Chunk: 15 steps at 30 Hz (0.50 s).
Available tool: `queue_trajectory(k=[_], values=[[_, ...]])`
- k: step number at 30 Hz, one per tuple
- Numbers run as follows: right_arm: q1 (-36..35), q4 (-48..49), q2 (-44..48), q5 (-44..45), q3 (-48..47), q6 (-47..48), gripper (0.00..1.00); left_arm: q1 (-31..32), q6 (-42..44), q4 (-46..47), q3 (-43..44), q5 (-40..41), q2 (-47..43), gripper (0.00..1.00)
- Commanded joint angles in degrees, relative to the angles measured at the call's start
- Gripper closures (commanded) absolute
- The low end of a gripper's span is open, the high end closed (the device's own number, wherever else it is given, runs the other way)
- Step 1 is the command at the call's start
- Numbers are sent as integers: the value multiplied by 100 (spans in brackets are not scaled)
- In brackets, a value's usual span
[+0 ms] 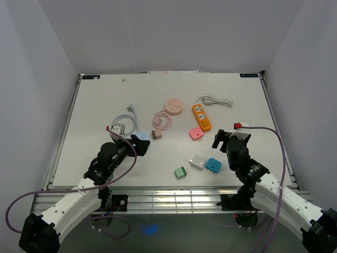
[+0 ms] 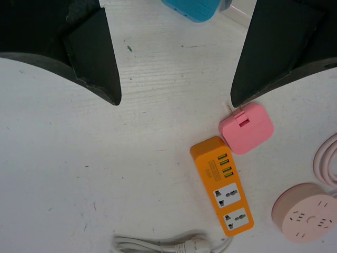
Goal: Insert the plug
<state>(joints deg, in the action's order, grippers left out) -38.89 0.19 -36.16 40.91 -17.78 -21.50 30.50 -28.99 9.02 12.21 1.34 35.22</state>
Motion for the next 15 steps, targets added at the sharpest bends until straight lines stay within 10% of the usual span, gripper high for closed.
queue_trajectory(k=[1, 15], values=[[22, 263, -57, -249, -173, 189, 11, 17, -97, -40, 352, -125, 238, 2], [295, 148, -734, -2385, -876, 427, 10, 17, -564, -1296, 1670, 104, 1783, 2]])
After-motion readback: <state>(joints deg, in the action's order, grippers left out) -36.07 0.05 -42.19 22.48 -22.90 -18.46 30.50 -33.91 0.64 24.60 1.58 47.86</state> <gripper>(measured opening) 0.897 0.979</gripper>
